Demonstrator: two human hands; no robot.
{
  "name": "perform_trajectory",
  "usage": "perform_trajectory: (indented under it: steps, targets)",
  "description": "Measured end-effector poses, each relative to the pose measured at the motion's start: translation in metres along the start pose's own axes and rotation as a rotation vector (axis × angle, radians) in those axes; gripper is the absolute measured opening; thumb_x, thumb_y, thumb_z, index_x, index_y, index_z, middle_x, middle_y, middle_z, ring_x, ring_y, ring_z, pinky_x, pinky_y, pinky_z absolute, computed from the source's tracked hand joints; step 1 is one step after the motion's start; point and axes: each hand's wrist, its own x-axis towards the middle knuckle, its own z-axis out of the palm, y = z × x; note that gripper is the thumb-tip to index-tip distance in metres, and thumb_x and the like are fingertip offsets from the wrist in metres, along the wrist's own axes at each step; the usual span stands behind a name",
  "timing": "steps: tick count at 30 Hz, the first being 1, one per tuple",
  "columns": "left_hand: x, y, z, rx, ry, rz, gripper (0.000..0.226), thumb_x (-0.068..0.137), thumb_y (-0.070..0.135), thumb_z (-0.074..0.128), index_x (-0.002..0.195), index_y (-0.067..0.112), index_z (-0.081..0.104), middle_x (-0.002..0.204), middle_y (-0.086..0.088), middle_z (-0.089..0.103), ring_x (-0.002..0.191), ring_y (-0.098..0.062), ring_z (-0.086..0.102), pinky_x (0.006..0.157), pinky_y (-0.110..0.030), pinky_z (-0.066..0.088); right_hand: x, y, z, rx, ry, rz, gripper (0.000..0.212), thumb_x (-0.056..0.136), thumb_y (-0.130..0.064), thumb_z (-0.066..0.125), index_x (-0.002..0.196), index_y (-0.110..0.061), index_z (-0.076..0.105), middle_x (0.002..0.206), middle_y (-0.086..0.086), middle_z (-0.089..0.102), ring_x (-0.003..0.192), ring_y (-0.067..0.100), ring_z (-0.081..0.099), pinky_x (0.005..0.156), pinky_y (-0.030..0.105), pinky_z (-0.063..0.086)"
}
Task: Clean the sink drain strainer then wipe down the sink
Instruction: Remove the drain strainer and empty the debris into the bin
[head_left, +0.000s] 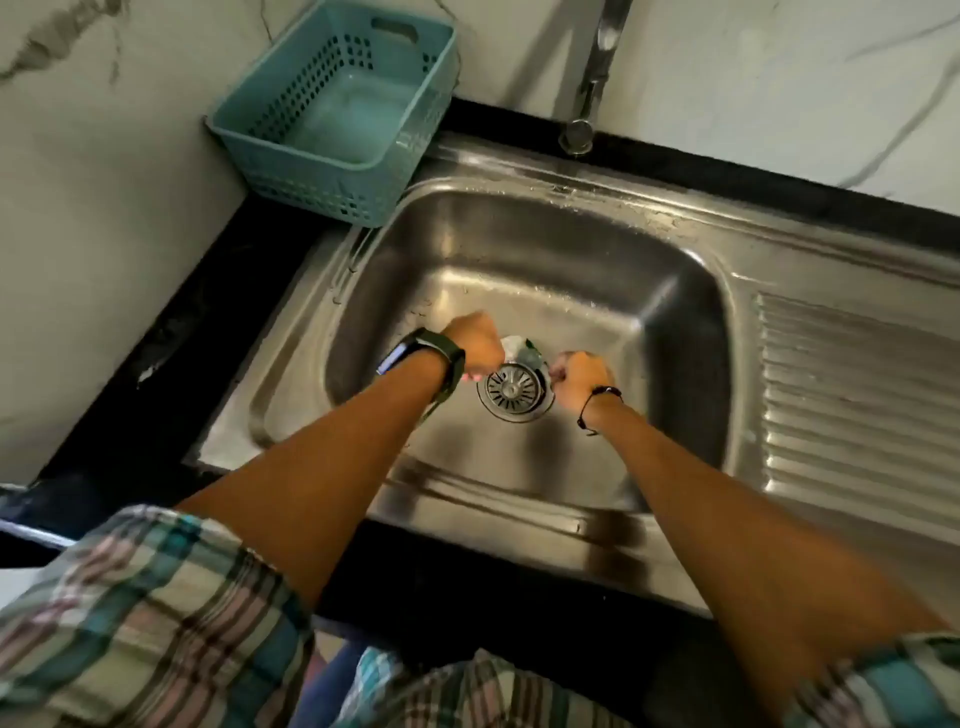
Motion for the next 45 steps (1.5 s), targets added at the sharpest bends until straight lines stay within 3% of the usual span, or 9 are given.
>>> perform_trajectory:
  steps: [3, 5, 15, 27, 32, 38, 40, 42, 45]
  targets:
    - [0.015, -0.008, 0.020, -0.025, -0.058, -0.155, 0.016, 0.085, 0.009, 0.051, 0.092, -0.002, 0.060, 0.080, -0.017, 0.062, 0.069, -0.026, 0.057, 0.063, -0.030, 0.048, 0.025, 0.005, 0.013, -0.050, -0.030, 0.022, 0.025, 0.087, -0.007, 0.050, 0.106, -0.007, 0.068, 0.112, 0.017, 0.067, 0.105, 0.035, 0.060, 0.087, 0.036, 0.050]
    - [0.022, -0.010, 0.035, -0.042, -0.063, -0.196, 0.020, 0.085, 0.012, 0.053, 0.100, 0.002, 0.060, 0.090, -0.015, 0.060, 0.087, -0.030, 0.061, 0.073, -0.032, 0.049, 0.039, 0.005, 0.022, -0.119, -0.058, -0.022, 0.027, 0.088, -0.008, 0.050, 0.110, -0.007, 0.066, 0.114, 0.018, 0.066, 0.107, 0.035, 0.059, 0.088, 0.037, 0.050]
    - [0.030, 0.002, 0.065, -0.084, -0.170, -0.126, 0.041, 0.087, 0.005, 0.050, 0.128, 0.005, 0.046, 0.129, -0.016, 0.051, 0.117, -0.030, 0.050, 0.077, -0.021, 0.036, 0.070, -0.001, 0.041, -0.266, -0.044, -0.213, 0.034, 0.091, -0.023, 0.047, 0.120, -0.008, 0.055, 0.126, 0.017, 0.054, 0.116, 0.034, 0.052, 0.093, 0.041, 0.047]
    - [0.027, -0.004, 0.069, -0.063, -0.168, -0.210, 0.031, 0.087, 0.005, 0.048, 0.117, 0.001, 0.053, 0.123, -0.020, 0.057, 0.111, -0.033, 0.055, 0.088, -0.034, 0.045, 0.069, -0.005, 0.064, -0.398, -0.010, -0.317, 0.042, 0.090, -0.025, 0.048, 0.126, -0.005, 0.049, 0.133, 0.016, 0.049, 0.117, 0.034, 0.050, 0.097, 0.042, 0.039]
    - [0.027, -0.012, 0.059, -0.032, -0.121, -0.261, 0.027, 0.086, 0.004, 0.045, 0.110, -0.001, 0.055, 0.105, -0.021, 0.059, 0.081, -0.024, 0.048, 0.077, -0.033, 0.045, 0.063, -0.006, 0.067, -0.275, -0.054, -0.267, 0.030, 0.089, -0.025, 0.045, 0.113, -0.012, 0.055, 0.121, 0.013, 0.060, 0.111, 0.033, 0.054, 0.094, 0.039, 0.039]
    - [0.029, -0.023, 0.039, 0.034, -0.016, -0.279, 0.003, 0.084, 0.005, 0.047, 0.086, 0.005, 0.048, 0.071, -0.010, 0.047, 0.060, -0.020, 0.044, 0.056, -0.027, 0.036, 0.065, -0.011, 0.046, -0.319, -0.400, -0.268, 0.032, 0.079, -0.041, 0.058, 0.107, -0.027, 0.056, 0.109, 0.007, 0.059, 0.112, 0.031, 0.056, 0.095, 0.039, 0.047]
    - [0.030, -0.025, 0.035, 0.038, 0.010, -0.277, 0.005, 0.084, 0.003, 0.046, 0.088, 0.005, 0.050, 0.071, -0.010, 0.047, 0.061, -0.021, 0.044, 0.057, -0.029, 0.037, 0.060, -0.011, 0.043, -0.403, -0.473, -0.295, 0.048, 0.073, -0.048, 0.066, 0.112, -0.022, 0.060, 0.110, 0.006, 0.061, 0.110, 0.029, 0.057, 0.092, 0.034, 0.047]
    - [0.030, -0.026, 0.032, 0.017, 0.014, -0.279, 0.015, 0.084, 0.002, 0.047, 0.096, 0.001, 0.055, 0.081, -0.013, 0.049, 0.072, -0.025, 0.048, 0.065, -0.030, 0.039, 0.053, -0.012, 0.044, -0.534, -0.430, -0.366, 0.055, 0.071, -0.049, 0.068, 0.114, -0.016, 0.062, 0.115, 0.007, 0.062, 0.111, 0.029, 0.056, 0.090, 0.032, 0.046]
    - [0.028, -0.023, 0.032, -0.010, 0.009, -0.269, 0.023, 0.082, 0.000, 0.049, 0.102, -0.005, 0.058, 0.084, -0.016, 0.053, 0.076, -0.027, 0.049, 0.060, -0.029, 0.041, 0.045, -0.012, 0.046, -0.412, -0.272, -0.459, 0.036, 0.079, -0.029, 0.059, 0.106, -0.006, 0.060, 0.114, 0.015, 0.061, 0.108, 0.034, 0.057, 0.088, 0.031, 0.046]
